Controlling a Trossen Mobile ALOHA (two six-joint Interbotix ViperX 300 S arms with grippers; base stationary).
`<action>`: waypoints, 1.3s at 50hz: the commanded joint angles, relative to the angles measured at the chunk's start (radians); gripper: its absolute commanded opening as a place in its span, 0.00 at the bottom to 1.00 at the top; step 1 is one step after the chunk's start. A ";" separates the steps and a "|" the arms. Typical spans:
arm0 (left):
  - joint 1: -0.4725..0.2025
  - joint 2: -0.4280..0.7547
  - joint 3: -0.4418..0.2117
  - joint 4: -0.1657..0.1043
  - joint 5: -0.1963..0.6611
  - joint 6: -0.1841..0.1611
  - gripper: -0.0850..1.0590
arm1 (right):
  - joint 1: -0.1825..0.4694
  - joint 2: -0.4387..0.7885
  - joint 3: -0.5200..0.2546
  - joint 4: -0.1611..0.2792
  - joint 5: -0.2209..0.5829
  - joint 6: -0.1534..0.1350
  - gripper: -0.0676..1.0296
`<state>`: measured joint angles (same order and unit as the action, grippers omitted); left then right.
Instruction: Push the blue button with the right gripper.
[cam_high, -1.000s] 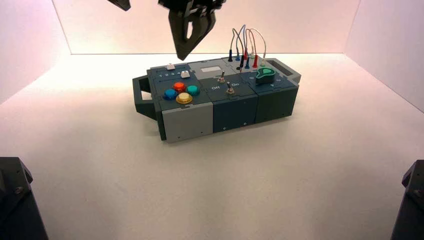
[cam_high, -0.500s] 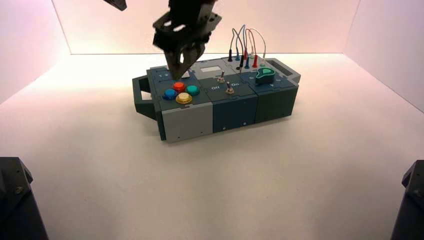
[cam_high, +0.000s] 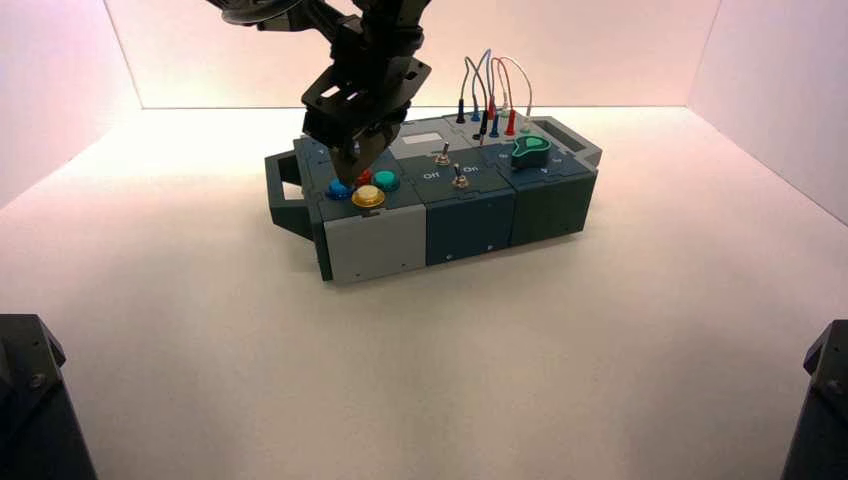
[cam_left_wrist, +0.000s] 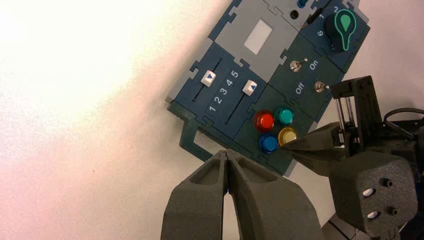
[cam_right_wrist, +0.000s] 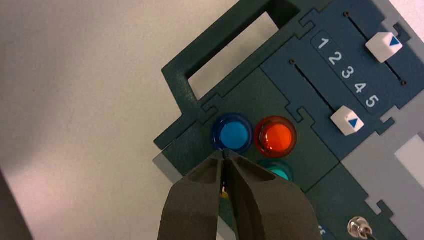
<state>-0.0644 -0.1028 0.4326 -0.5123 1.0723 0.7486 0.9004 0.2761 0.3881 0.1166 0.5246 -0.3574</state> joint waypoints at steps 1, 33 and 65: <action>0.002 -0.020 -0.029 -0.003 -0.003 0.002 0.05 | 0.005 -0.018 -0.037 -0.002 -0.008 -0.002 0.04; 0.002 -0.020 -0.028 -0.003 -0.003 0.000 0.05 | 0.002 0.009 -0.051 -0.037 -0.046 0.000 0.04; 0.002 -0.020 -0.029 -0.003 -0.005 0.000 0.05 | -0.003 -0.005 -0.071 -0.040 0.014 0.002 0.04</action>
<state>-0.0644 -0.1028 0.4326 -0.5123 1.0707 0.7486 0.8989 0.3191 0.3513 0.0782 0.5185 -0.3574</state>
